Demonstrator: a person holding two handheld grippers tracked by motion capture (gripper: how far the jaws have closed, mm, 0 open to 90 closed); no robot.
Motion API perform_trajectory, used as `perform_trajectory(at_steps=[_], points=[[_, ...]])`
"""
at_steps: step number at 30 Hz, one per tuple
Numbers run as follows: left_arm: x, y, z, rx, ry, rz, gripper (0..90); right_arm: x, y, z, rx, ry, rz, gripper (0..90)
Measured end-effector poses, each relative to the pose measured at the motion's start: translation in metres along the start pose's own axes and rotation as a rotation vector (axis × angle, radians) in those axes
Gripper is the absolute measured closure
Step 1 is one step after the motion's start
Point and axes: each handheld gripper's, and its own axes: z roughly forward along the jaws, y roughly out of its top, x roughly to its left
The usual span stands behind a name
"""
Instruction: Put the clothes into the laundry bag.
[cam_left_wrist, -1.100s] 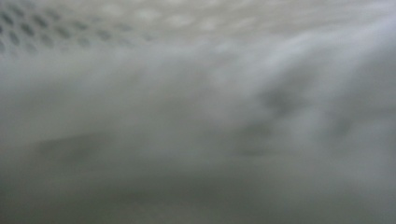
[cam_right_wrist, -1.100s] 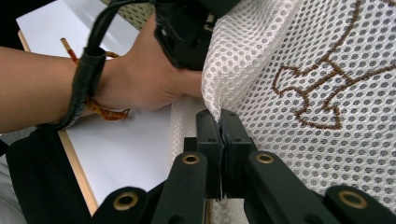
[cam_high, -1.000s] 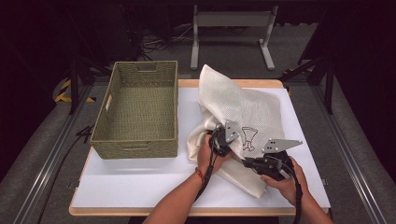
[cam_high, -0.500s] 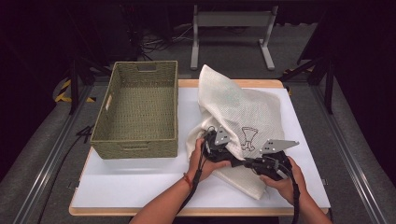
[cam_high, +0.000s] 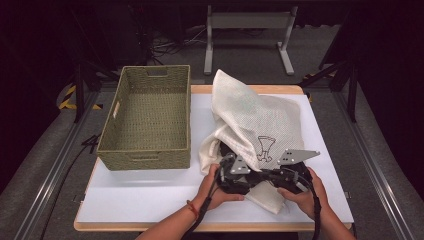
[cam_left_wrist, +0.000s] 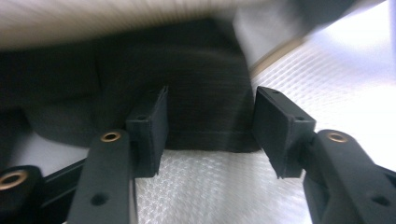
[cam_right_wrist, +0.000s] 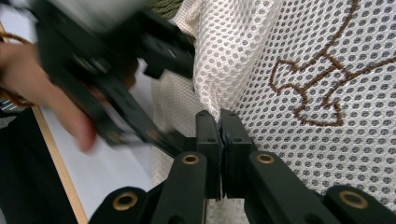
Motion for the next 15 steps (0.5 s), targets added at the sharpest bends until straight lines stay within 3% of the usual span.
perform_trajectory(at_steps=[2,6,7,9,15], points=[[0.000,0.004,0.004,0.000,0.017,-0.013,54.5,0.000,0.000,0.000,0.000,-0.001,-0.002,88.5],[0.007,0.008,0.009,0.005,0.026,-0.054,78.9,-0.001,-0.001,-0.001,0.000,0.003,0.004,88.5],[0.008,0.008,0.009,-0.004,0.026,-0.069,89.4,-0.002,-0.001,-0.001,0.001,0.003,0.004,88.5],[0.011,0.007,0.008,-0.024,0.035,-0.085,89.8,-0.002,-0.001,-0.002,-0.002,0.005,0.004,88.5],[0.022,0.011,-0.003,-0.187,0.101,-0.121,89.9,0.001,0.001,-0.008,-0.040,0.044,0.014,88.6]])
